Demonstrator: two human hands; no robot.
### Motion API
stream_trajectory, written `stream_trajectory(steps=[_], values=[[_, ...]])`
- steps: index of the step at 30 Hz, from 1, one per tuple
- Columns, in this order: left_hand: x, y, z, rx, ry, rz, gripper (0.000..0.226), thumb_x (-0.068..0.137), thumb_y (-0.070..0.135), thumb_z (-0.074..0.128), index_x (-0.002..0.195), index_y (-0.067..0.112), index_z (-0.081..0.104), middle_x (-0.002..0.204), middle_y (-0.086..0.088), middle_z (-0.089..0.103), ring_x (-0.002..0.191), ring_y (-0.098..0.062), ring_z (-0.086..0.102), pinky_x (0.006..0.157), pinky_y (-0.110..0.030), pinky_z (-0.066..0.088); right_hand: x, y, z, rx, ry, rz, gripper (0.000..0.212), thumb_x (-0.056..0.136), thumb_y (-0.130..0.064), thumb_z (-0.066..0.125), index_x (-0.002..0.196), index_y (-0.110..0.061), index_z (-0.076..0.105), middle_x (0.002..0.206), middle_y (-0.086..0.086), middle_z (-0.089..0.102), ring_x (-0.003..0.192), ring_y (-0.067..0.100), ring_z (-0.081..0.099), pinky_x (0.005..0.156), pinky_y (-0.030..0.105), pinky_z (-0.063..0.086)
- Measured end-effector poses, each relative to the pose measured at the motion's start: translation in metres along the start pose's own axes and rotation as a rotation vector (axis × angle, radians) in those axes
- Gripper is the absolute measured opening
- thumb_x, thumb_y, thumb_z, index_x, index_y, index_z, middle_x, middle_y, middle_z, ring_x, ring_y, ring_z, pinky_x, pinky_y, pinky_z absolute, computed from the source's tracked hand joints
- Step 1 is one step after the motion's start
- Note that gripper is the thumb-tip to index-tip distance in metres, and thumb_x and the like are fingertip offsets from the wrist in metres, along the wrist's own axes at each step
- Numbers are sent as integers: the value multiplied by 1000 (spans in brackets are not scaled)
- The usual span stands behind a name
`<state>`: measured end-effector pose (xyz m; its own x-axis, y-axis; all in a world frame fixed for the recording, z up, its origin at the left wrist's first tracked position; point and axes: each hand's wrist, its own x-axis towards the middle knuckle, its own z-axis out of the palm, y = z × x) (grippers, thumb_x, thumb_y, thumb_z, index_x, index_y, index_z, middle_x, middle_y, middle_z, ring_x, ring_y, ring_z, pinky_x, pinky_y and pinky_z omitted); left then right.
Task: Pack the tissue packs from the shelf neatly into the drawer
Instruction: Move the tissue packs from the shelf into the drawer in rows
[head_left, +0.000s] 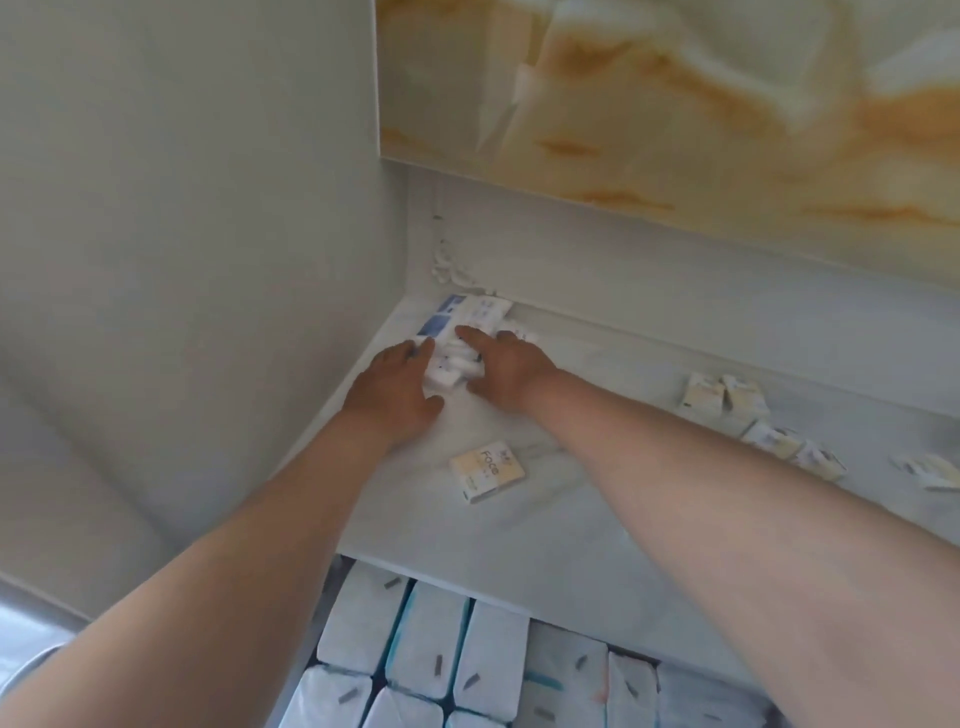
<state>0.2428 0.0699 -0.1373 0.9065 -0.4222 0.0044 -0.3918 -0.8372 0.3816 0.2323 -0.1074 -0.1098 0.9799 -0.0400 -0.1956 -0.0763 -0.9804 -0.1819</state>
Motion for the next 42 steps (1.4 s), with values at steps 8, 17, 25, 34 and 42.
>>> stream_trajectory(steps=[8, 17, 25, 34, 42], values=[[-16, 21, -1, -39, 76, 52, 69, 80, 44, 69, 142, 27, 46, 117, -5, 50, 117, -26, 46, 98, -36, 41, -53, 17, 5, -35, 150, -100, 59, 90, -25, 57, 146, -27, 39, 118, 12, 65, 108, 32, 60, 83, 33, 46], [-48, 37, -5, -89, 49, 161, 38, 76, 47, 74, 96, 24, 52, 102, 6, 57, 93, -19, 56, 72, -32, 44, -116, 40, -17, 208, 262, -97, 55, 91, -9, 53, 144, -18, 42, 107, 12, 67, 95, 32, 63, 69, 29, 39], [-41, 50, -5, 61, 52, 92, 61, 87, 42, 64, 142, 36, 39, 117, -2, 57, 110, -25, 49, 85, -36, 45, -130, 51, -57, 613, 423, 42, 21, 93, -13, 53, 105, -26, 65, 98, -8, 68, 89, 14, 64, 69, 21, 47], [-25, 50, -1, 4, 117, 121, 23, 93, 27, 58, 113, 20, 67, 115, 1, 58, 101, -22, 58, 82, -34, 49, -124, 60, -72, 833, 431, 221, 10, 96, -24, 63, 104, -18, 62, 102, 8, 72, 89, 22, 70, 80, 43, 58], [-17, 55, -16, -329, 361, 51, 15, 94, 17, 48, 93, 11, 62, 104, -4, 63, 90, -25, 61, 77, -37, 51, -130, 51, -83, 1048, 517, 244, 7, 94, -25, 68, 99, -20, 69, 91, 2, 74, 82, 16, 70, 73, 33, 58]])
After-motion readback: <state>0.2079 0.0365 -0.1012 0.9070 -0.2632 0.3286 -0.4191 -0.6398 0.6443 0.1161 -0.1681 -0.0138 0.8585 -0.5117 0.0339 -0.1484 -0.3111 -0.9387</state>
